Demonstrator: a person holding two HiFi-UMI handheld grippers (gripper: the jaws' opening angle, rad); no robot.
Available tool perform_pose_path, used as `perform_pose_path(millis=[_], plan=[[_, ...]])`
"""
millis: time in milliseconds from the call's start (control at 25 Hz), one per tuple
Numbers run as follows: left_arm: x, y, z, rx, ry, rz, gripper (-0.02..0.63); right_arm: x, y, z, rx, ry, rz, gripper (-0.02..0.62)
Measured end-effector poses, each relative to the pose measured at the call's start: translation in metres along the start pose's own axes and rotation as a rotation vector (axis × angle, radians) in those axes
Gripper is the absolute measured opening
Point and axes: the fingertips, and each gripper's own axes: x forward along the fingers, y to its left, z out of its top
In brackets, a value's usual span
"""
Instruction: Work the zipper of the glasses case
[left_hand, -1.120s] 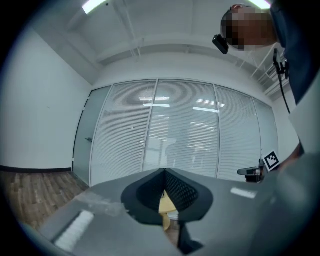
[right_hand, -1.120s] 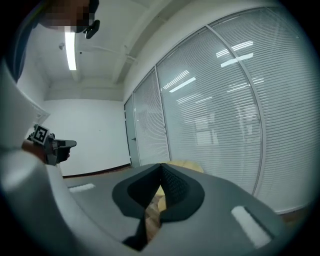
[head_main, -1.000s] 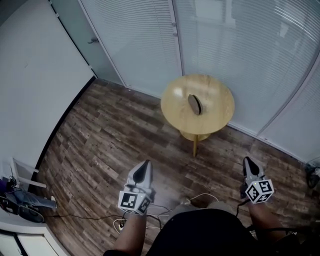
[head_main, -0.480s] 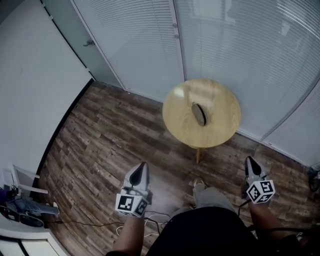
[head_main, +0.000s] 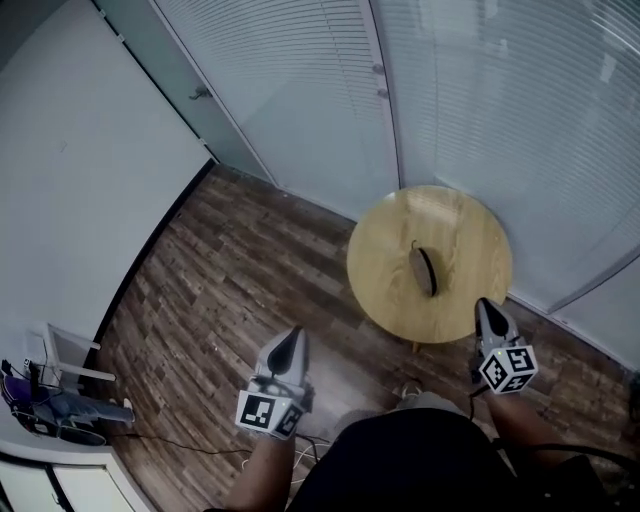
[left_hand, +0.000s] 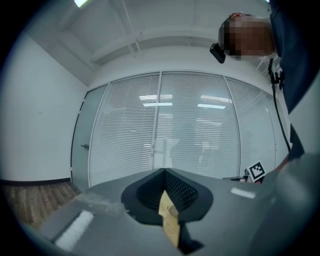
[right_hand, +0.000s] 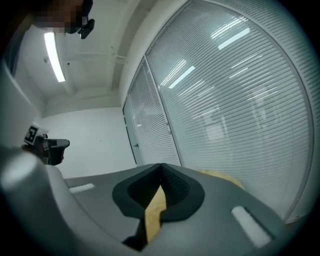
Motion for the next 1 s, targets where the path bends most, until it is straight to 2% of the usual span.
perform_pose_path(millis=[120,280,480,680,800,920,1000], plan=[[0.024,0.011,-0.009,-0.006,0.014,-0.001,0.002,0.034,-0.008,-0.001,-0.022,0.01,0.018,0.005],[0.051,0.041,-0.024,-0.007,0.038,-0.01,0.002,0.063,-0.016,-0.02,0.002,0.048,-0.005,0.005],[0.112,0.088,-0.027,-0.081,0.035,-0.061,0.002,0.102,-0.03,-0.025,-0.021,0.081,-0.087,0.005],[0.214,0.126,-0.022,-0.067,0.009,-0.23,0.002,0.141,-0.054,-0.016,-0.011,0.067,-0.246,0.005],[0.279,0.144,-0.016,-0.052,0.01,-0.331,0.002,0.17,-0.06,0.0,-0.005,0.026,-0.31,0.005],[0.344,0.14,-0.018,-0.072,0.032,-0.494,0.002,0.182,-0.065,0.007,-0.007,0.007,-0.43,0.005],[0.378,0.132,-0.029,-0.054,0.07,-0.602,0.002,0.188,-0.065,0.004,-0.01,0.009,-0.491,0.005]])
